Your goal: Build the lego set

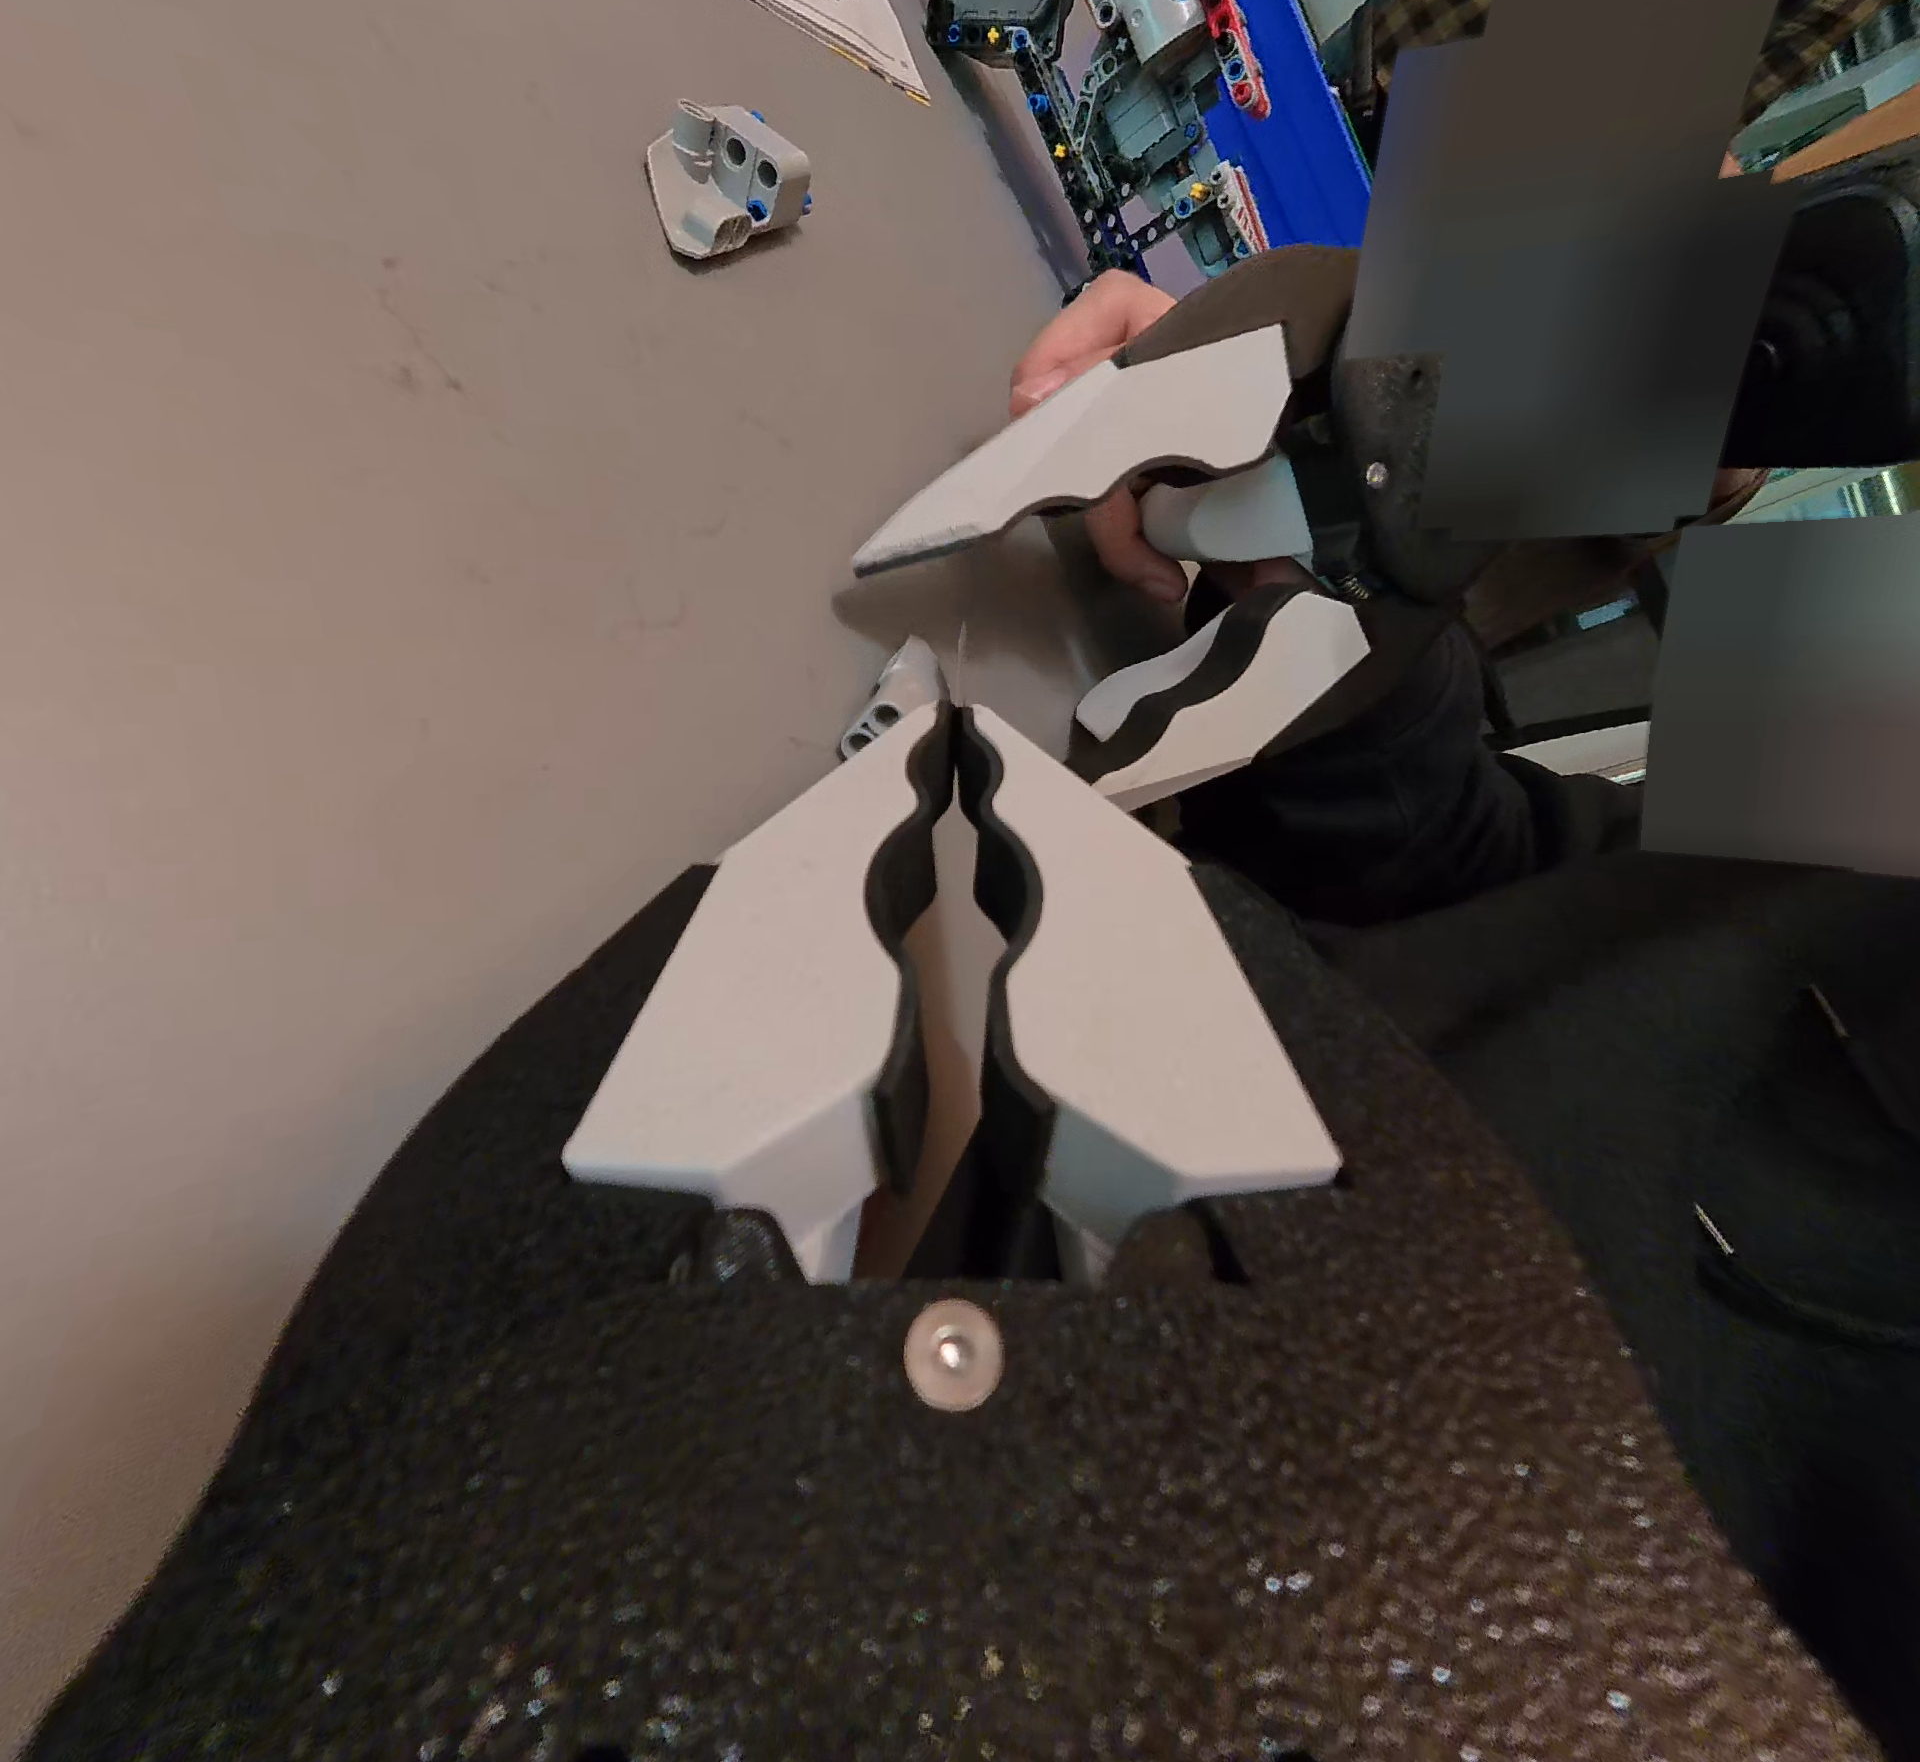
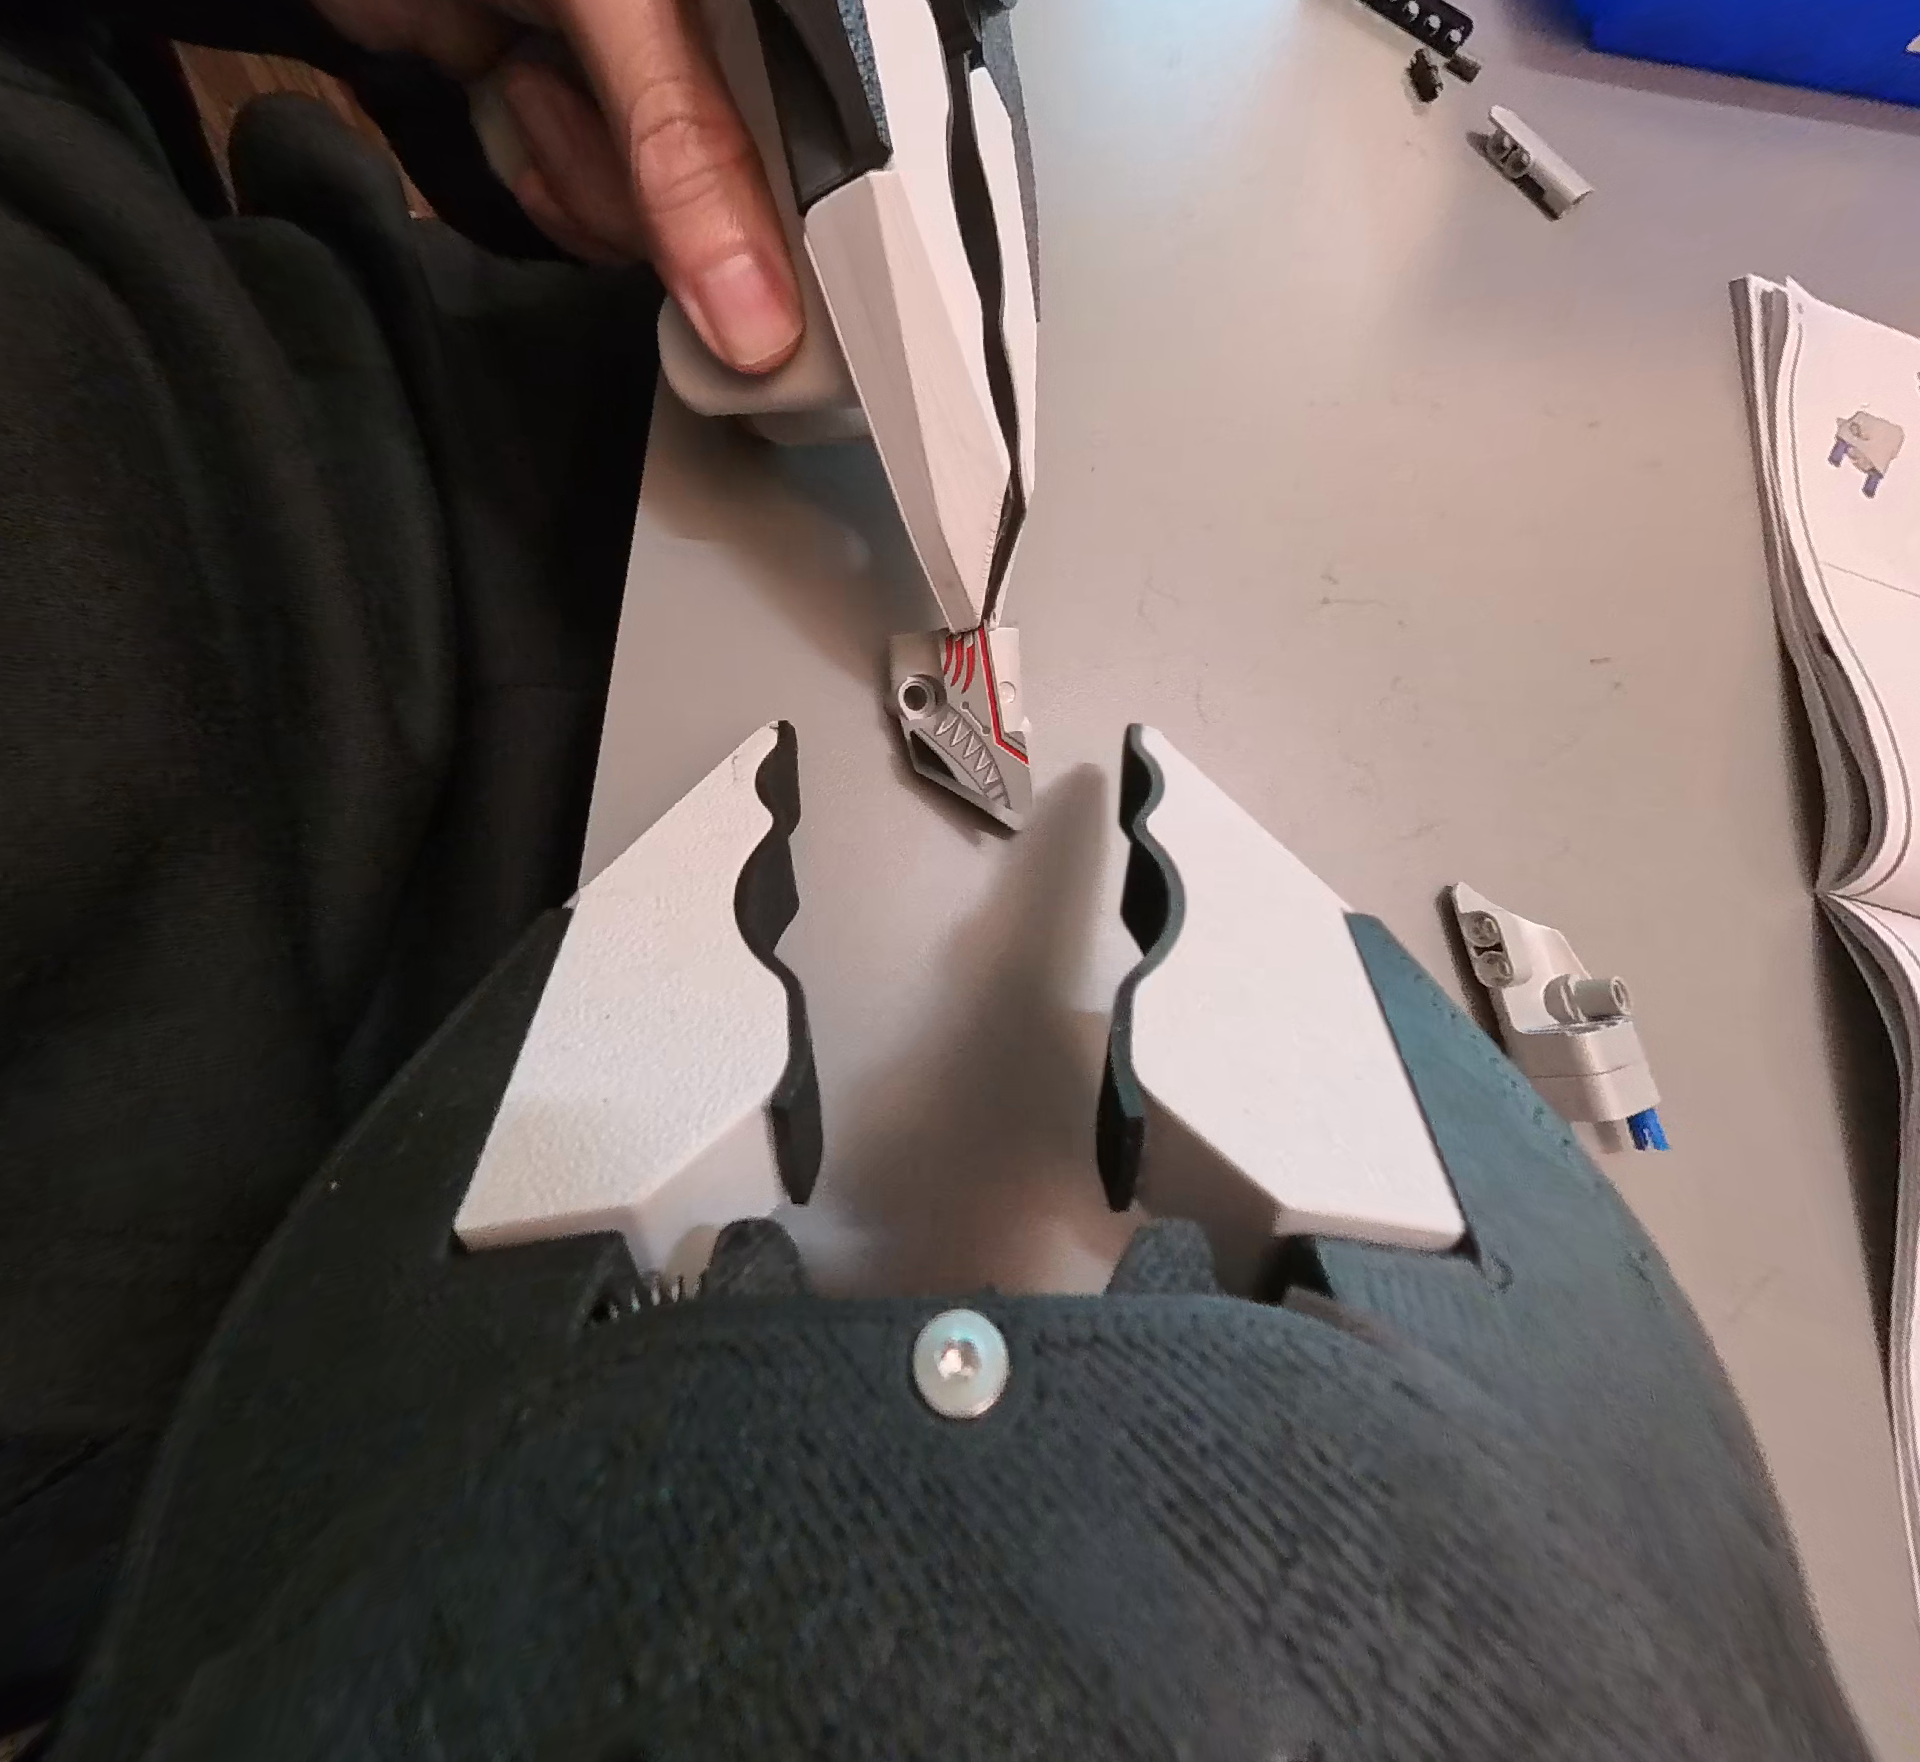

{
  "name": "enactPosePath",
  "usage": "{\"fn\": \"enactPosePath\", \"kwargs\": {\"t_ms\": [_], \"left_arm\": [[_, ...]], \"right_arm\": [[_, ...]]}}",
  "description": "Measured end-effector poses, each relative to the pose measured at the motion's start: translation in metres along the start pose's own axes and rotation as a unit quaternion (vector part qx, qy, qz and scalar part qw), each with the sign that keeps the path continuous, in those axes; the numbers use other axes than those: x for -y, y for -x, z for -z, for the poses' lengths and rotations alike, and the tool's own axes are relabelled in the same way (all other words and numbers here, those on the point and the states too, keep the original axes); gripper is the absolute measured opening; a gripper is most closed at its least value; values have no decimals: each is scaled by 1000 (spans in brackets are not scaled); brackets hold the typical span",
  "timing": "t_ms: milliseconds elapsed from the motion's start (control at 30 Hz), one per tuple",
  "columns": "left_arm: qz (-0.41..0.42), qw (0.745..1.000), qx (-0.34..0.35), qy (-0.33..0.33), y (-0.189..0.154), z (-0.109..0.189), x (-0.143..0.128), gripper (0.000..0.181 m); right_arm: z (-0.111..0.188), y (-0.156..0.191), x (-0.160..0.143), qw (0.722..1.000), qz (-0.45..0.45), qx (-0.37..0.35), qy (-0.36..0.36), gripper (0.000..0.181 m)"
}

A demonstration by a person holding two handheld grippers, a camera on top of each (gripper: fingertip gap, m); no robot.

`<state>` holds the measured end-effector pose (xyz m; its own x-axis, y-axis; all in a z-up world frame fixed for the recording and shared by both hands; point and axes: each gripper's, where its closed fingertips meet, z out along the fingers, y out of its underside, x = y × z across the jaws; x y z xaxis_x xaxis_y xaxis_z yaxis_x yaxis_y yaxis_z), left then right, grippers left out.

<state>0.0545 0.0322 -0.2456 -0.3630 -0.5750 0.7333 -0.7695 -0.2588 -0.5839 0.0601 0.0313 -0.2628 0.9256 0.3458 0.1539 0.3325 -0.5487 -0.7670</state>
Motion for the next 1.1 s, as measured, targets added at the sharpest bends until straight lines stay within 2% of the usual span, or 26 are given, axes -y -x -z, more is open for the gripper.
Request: {"fn": "enactPosePath", "kwargs": {"t_ms": [367,700,1100], "left_arm": [[-6,1000,3,-1,0,0,0,0],[-19,1000,15,1,0,-1,-1,0],[-25,999,25,0,1,-1,-1,0]], "right_arm": [[0,-5,0,1000,-6,-13,0,70],[0,-5,0,1000,-6,-13,1,70],[4,-9,4,999,-21,-18,-18,83]]}}
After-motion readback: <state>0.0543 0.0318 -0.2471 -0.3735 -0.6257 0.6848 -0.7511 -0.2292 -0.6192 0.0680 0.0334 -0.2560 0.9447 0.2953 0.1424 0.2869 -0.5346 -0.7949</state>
